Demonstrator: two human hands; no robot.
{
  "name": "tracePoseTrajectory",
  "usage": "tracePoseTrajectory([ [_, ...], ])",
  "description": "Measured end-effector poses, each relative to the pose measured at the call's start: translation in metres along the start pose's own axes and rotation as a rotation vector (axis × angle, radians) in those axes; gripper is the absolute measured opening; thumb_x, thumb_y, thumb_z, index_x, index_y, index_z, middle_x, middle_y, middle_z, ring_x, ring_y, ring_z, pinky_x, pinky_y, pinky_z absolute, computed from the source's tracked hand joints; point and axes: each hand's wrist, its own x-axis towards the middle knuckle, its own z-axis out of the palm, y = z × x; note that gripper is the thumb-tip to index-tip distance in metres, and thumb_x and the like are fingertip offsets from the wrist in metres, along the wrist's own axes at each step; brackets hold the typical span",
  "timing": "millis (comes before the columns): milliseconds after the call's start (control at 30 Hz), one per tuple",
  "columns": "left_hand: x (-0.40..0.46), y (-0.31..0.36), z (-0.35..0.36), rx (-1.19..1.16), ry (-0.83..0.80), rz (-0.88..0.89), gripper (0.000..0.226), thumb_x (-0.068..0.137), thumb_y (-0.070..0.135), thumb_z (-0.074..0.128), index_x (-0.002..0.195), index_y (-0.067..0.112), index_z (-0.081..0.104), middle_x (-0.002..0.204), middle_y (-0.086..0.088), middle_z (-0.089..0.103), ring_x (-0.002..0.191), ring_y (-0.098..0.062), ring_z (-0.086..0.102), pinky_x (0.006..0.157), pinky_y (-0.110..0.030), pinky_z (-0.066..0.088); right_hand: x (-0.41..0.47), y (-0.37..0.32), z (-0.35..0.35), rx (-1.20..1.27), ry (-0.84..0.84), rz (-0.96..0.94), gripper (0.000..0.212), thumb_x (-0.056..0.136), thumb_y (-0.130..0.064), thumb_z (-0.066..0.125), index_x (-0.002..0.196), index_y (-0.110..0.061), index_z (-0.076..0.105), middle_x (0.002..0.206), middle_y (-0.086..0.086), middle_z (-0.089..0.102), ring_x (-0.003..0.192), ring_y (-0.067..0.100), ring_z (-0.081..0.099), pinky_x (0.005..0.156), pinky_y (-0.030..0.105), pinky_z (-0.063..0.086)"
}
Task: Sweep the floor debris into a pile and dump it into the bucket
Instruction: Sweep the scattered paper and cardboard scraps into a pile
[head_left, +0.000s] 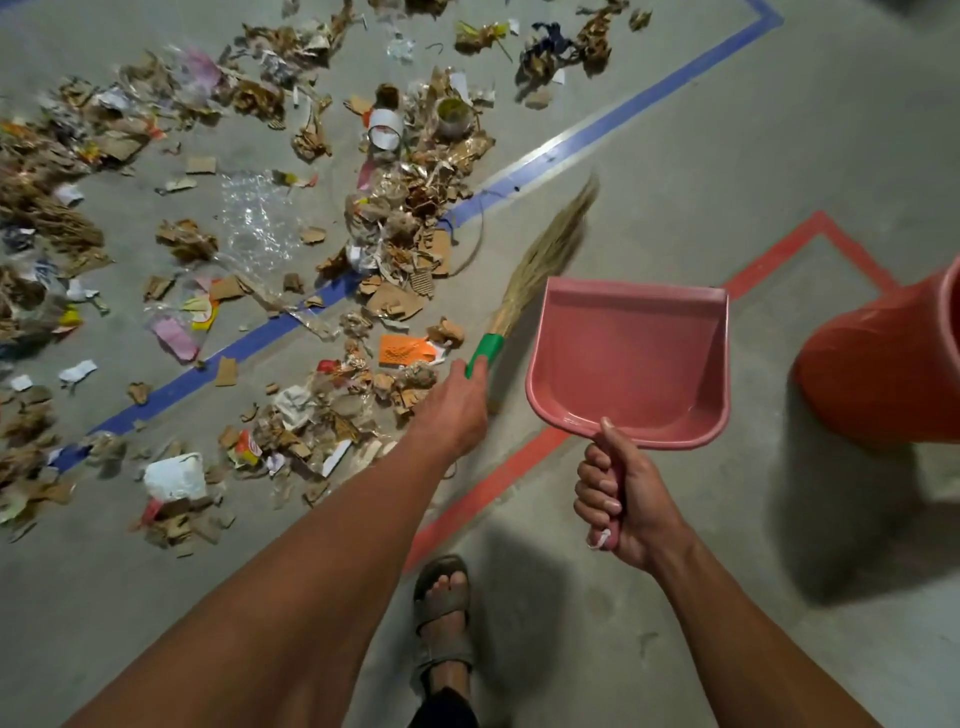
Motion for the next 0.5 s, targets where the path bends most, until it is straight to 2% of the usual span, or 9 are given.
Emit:
tracePoseTrajectory([
  [67, 0.028, 0.006, -0.003, 0.015, -0.037, -0.020, 0.049, 0.102, 0.012, 0.048, 0.149, 0.013, 0.032, 0.130, -0.018, 0.045, 0.109, -0.040, 0.060, 0.083, -0.050, 0.052, 0.011, -0.005, -0.003, -0.003, -0.014, -0.015, 0.047, 0.101, -0.049, 0.057, 0.067, -0.020, 0.041, 0.050, -0.004, 0.024, 0.032, 0.006, 0.021, 0.031, 0.018, 0.021],
  [167, 0.061, 0.005, -0.007, -0.019, -0.033, -0.141, 0.049, 0.101, 0.010, 0.048, 0.149, 0.007, 0.036, 0.134, -0.022, 0.047, 0.120, -0.043, 0.057, 0.095, -0.051, 0.050, 0.023, -0.010, -0.006, 0.007, -0.024, -0.022, 0.047, 0.100, -0.050, 0.058, 0.067, -0.021, 0.041, 0.050, -0.005, 0.024, 0.032, 0.006, 0.021, 0.031, 0.018, 0.021],
  [300, 0.058, -0.010, -0.004, -0.142, 0.066, -0.251, 0.053, 0.104, 0.016, 0.051, 0.152, 0.006, 0.032, 0.136, -0.021, 0.046, 0.115, -0.038, 0.059, 0.096, -0.049, 0.055, 0.024, -0.009, -0.006, 0.024, -0.029, -0.032, 0.047, 0.099, -0.051, 0.058, 0.067, -0.021, 0.041, 0.050, -0.005, 0.025, 0.032, 0.006, 0.022, 0.030, 0.017, 0.022],
  [400, 0.027, -0.030, 0.001, -0.176, 0.112, -0.182, 0.056, 0.108, 0.027, 0.048, 0.157, 0.010, 0.027, 0.138, -0.018, 0.044, 0.113, -0.036, 0.059, 0.095, -0.051, 0.054, 0.013, -0.004, 0.003, 0.057, -0.024, -0.040, 0.047, 0.100, -0.049, 0.057, 0.067, -0.020, 0.042, 0.049, -0.005, 0.026, 0.032, 0.006, 0.023, 0.030, 0.018, 0.023],
  [500, -0.018, -0.047, 0.015, -0.128, 0.074, -0.077, 0.059, 0.107, 0.025, 0.048, 0.159, 0.014, 0.024, 0.141, -0.017, 0.044, 0.108, -0.035, 0.062, 0.089, -0.050, 0.056, -0.002, 0.006, 0.009, 0.073, -0.017, -0.048, 0.048, 0.101, -0.049, 0.057, 0.066, -0.020, 0.042, 0.048, -0.005, 0.027, 0.031, 0.006, 0.023, 0.031, 0.018, 0.023],
])
